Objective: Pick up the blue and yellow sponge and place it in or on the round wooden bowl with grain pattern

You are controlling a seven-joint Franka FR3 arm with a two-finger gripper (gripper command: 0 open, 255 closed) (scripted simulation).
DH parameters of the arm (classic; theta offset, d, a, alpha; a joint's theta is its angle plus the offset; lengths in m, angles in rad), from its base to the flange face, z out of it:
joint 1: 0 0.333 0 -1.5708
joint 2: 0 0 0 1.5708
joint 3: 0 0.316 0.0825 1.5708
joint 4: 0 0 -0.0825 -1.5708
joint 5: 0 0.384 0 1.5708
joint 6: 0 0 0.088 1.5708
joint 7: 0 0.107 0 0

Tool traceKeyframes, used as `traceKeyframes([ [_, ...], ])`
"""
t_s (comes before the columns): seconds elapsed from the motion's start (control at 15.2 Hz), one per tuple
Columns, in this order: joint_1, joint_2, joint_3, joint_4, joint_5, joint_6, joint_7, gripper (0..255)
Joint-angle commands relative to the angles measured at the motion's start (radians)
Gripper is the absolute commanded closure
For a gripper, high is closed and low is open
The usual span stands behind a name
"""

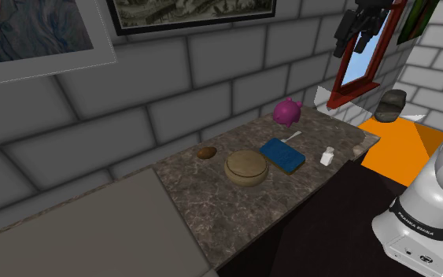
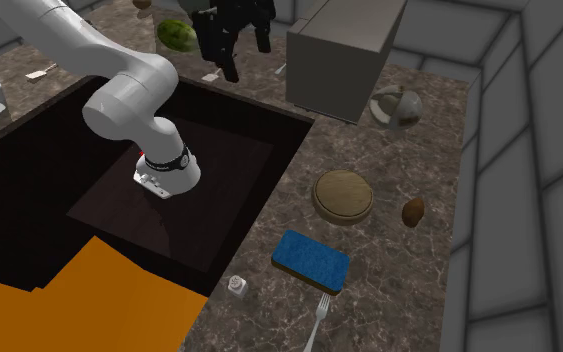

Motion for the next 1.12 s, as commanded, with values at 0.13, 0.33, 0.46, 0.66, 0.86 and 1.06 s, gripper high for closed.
traceKeyframes([
  [0.13, -0.004, -0.002, -0.063, -0.046, 0.008, 0.047, -0.050, 0],
  [0.33, -0.009, 0.011, -0.159, -0.105, 0.022, 0.117, -0.127, 0],
  [0.46, -0.011, 0.029, -0.224, -0.138, 0.034, 0.163, -0.182, 0],
  [0.66, -0.008, 0.073, -0.323, -0.175, 0.056, 0.230, -0.269, 0],
  [0.86, 0.006, 0.137, -0.426, -0.199, 0.089, 0.294, -0.364, 0],
  [1.06, 0.034, 0.219, -0.536, -0.208, 0.137, 0.352, -0.471, 0],
])
